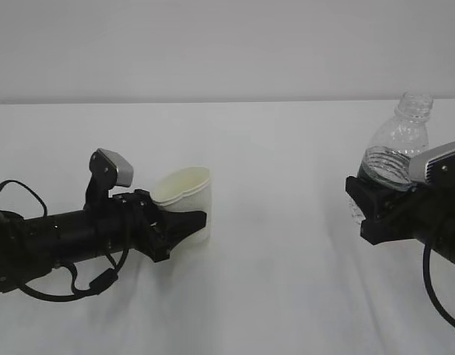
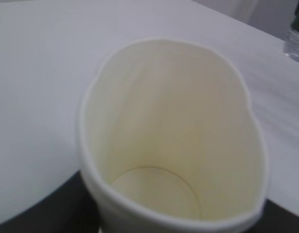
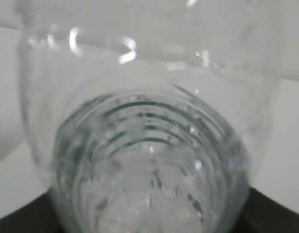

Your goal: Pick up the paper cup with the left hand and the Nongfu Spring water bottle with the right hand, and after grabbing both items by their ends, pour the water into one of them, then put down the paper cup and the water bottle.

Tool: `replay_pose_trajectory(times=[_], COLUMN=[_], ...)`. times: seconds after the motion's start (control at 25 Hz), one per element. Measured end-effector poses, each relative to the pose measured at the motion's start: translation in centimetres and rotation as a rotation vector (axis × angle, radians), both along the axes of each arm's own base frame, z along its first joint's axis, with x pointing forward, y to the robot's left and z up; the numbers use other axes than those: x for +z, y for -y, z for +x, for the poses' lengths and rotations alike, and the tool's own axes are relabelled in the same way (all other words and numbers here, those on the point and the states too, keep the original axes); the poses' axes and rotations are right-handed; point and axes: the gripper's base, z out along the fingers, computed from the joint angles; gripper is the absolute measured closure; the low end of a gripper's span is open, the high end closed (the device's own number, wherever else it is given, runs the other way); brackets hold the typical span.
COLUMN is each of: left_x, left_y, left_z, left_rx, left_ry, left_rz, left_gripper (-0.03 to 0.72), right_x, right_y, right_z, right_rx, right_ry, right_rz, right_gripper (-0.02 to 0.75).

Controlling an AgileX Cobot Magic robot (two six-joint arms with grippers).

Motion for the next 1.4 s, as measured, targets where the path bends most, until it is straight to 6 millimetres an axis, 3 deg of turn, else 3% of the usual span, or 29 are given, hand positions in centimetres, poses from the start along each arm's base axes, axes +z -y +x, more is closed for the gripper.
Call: replay_pose_trajectory(times=[0.28,0.76,1.04,1.4], left_x=[0.0,1.2,2.9,3.8], left_y=[2.2,2.9,4.6,8.3], left_z=[-1.3,-1.1,0.3,-0.9], left_rx=[-0.075,-0.11,-0.238,-0.391], left_ry=[-0.004,0.0,0.02,0.058], left_rz=[-0.002,-0.038,-0.082,-0.062], left_gripper=[0.277,0.277,0.278,0.278], right_x=[1.6,4.4,6.0,7.2], right_y=[0.1,0.5,0.8,1.4], right_z=[-0.6,-1.5,-2.4,-3.6], right_rx=[-0.004,-0.029,-0.05,-0.087], right_ry=[0.058,0.069,0.056,0.0], right_rz=[0.009,-0.001,-0.024,-0.054], right_gripper=[0.309,0.309,0.309,0.309])
